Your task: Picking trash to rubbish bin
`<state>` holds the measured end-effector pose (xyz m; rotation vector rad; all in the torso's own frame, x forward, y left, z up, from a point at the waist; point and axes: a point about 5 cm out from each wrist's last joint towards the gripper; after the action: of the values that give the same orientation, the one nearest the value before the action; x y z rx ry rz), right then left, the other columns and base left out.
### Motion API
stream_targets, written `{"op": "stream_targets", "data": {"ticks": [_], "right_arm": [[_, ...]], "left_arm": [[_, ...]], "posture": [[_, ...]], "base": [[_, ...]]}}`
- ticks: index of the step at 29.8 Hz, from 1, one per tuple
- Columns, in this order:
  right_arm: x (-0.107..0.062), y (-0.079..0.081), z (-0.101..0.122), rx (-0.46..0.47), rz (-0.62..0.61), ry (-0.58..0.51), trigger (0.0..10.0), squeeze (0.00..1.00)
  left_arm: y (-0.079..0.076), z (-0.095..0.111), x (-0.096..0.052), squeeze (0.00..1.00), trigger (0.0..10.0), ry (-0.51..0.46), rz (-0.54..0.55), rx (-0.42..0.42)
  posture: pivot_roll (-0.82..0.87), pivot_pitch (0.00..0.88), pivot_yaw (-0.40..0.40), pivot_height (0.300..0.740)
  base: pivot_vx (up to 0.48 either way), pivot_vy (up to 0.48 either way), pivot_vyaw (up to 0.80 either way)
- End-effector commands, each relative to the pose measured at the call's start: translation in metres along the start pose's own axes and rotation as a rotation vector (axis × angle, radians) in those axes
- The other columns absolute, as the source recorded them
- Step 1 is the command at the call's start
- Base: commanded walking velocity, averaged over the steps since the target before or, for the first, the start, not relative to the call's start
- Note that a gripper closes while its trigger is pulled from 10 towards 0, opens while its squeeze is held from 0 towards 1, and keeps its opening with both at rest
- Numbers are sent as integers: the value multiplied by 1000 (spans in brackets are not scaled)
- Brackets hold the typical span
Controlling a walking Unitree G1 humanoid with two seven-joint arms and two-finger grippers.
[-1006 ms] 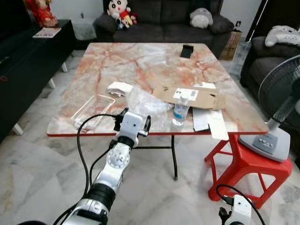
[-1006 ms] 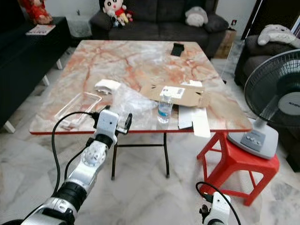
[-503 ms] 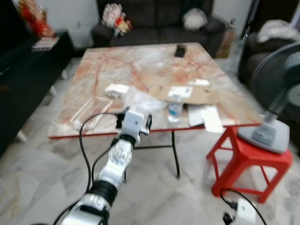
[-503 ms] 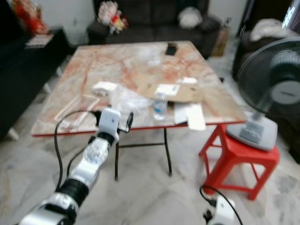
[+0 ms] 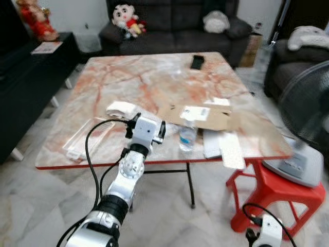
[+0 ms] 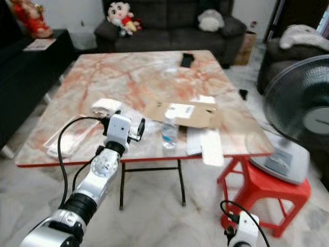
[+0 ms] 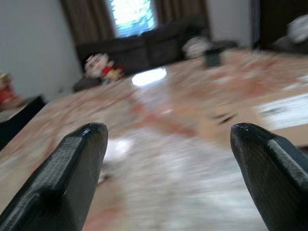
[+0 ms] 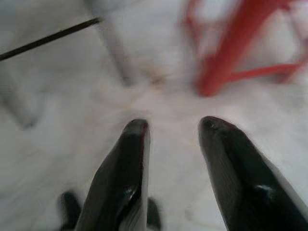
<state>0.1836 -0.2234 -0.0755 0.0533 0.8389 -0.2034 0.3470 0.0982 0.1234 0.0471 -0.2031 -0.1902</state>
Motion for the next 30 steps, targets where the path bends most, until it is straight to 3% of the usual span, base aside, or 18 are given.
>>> {"op": "stream_targets", "data": {"ticks": [1,9,21,24,30], "right_arm": [[-3,-11,-5,6,-30,12,10000,0],[-2,-11,-5,-9,-22,16,10000,0],[-3,-11,-9,5,-16,33,10000,0],[-4,-11,-12,6,-18,42,10000,0],[-4,-9,-14,10,-13,52,10000,0]], "left_arm": [[-10,6,4,0,10000,-22,-19,-14],[-6,15,7,0,10000,-61,13,-13],[4,17,0,0,10000,-80,47,6],[9,15,-4,0,10000,-56,64,19],[27,15,-9,0,10000,-15,145,-40]], "posture": [[-51,2,-30,740],[-48,14,-36,740],[-45,26,-37,740],[-45,27,-36,740],[-48,32,-32,740]], "base": [[409,0,0],[387,0,0],[0,0,0],[0,0,0],[0,0,0]]}}
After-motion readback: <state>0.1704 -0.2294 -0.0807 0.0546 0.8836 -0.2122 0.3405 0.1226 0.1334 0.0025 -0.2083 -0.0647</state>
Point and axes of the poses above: a point about 5 cm out from each wrist's last joint towards the gripper, its own x axis pointing out of the wrist towards the gripper, its own z axis along the axis of the wrist's last joint, y = z × x, and after that the axes turned 10 degrees about -x, right-handed
